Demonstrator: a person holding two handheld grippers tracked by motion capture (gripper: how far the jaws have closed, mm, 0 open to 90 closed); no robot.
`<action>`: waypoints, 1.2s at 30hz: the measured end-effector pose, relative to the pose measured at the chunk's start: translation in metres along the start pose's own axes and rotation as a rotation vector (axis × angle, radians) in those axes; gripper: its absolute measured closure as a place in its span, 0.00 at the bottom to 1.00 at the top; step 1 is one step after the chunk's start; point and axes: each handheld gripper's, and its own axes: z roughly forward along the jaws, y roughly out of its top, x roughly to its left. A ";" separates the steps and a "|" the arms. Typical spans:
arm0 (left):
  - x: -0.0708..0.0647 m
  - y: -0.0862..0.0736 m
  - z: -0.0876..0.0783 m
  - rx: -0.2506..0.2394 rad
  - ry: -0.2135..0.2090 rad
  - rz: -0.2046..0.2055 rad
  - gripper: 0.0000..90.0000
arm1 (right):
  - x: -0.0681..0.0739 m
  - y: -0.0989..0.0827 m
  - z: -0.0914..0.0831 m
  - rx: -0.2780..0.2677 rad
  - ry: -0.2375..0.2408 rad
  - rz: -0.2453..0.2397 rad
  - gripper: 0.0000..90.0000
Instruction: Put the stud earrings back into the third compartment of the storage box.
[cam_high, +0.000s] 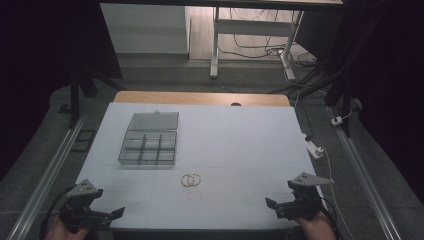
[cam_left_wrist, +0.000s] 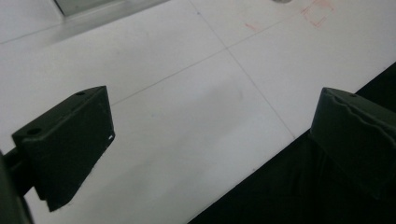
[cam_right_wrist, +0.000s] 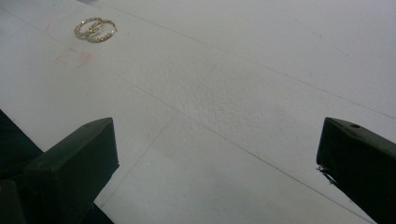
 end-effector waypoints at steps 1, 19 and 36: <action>0.000 0.001 0.000 -0.006 -0.005 0.001 0.00 | 0.000 0.000 0.000 0.000 -0.001 0.000 0.00; -0.008 0.011 0.005 -0.025 -0.022 0.039 0.00 | 0.001 0.000 0.001 0.007 -0.002 -0.010 0.00; -0.012 0.030 0.027 -0.038 -0.120 0.104 0.00 | 0.001 0.001 0.002 0.018 0.002 -0.016 0.00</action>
